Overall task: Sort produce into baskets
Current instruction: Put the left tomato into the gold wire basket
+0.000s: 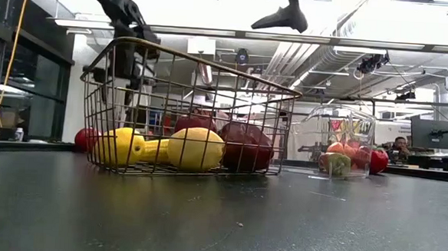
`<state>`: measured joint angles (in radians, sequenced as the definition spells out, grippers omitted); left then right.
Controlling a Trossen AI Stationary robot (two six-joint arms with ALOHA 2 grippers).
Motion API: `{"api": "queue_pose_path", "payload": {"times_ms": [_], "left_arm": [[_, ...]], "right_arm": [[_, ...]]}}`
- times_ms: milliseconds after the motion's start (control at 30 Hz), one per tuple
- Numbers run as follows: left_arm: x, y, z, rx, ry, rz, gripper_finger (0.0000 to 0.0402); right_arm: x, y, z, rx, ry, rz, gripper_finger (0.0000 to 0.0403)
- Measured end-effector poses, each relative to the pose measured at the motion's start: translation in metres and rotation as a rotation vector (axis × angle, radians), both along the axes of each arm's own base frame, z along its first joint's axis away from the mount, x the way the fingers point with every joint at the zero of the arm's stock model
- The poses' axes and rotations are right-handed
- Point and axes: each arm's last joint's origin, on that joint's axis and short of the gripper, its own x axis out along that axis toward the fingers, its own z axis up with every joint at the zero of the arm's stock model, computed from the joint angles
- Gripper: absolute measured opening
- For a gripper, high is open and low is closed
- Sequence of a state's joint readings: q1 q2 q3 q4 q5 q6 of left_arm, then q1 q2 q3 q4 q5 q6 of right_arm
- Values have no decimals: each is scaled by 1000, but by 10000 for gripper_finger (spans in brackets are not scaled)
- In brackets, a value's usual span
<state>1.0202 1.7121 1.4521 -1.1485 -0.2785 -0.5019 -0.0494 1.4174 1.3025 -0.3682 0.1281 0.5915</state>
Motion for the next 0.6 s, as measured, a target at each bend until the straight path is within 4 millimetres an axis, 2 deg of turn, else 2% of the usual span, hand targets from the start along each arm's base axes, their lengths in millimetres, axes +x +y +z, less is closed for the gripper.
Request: {"api": "queue_pose_path", "payload": {"times_ms": [300,400,600], "left_arm": [[-10,29,-43,-43,129,147,271],[-17,37,-52,-47,154,191,271],[-14,47,-60,-27,157,219,271]], "right_arm": [[0,21,-1,30,12,52,376],[-1,26,-2,30,23,69,376],[-3,30,-6,33,65,79,376]]}}
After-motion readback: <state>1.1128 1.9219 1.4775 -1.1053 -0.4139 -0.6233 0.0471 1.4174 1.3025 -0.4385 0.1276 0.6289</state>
